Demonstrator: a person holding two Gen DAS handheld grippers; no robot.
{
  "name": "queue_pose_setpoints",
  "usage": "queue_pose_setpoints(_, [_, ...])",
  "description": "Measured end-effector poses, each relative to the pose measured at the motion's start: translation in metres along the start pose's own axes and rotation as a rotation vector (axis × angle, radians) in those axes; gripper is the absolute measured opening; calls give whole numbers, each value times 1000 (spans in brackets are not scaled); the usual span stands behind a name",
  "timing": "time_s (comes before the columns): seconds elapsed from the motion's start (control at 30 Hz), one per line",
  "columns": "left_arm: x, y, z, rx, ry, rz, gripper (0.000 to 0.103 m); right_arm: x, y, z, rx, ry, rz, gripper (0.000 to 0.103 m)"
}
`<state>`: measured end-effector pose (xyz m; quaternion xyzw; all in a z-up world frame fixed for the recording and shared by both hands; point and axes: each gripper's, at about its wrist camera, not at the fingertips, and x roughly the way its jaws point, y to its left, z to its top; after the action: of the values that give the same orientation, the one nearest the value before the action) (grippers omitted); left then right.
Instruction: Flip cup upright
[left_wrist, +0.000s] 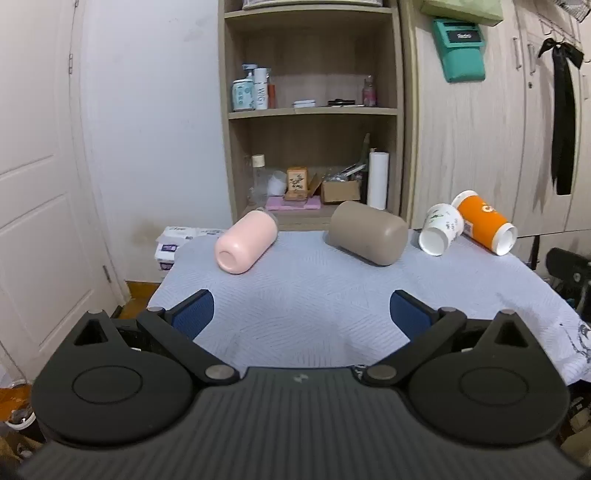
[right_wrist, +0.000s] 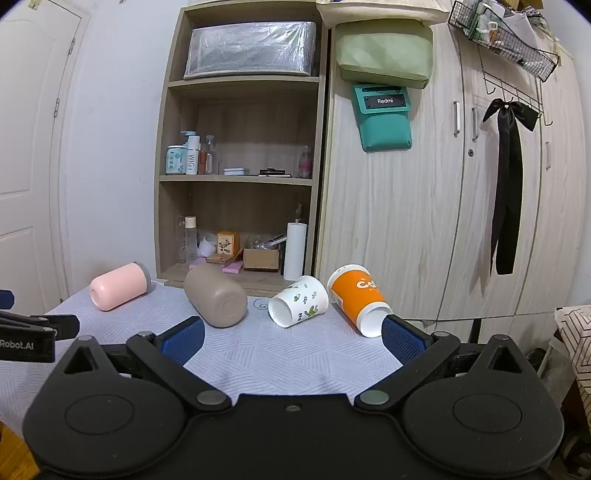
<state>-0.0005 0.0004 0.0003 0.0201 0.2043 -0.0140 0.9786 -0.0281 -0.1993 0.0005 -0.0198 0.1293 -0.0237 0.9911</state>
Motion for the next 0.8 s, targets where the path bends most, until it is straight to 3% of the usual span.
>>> queue_pose_setpoints(0.17, [-7,-2,1,-12,-11,-19,103,-1,0,0,-3,4,3,103])
queue_pose_setpoints(0.8, [-3,-10,-7,51,-9,31,103,-1,-3,-1,-20,18,-11,103])
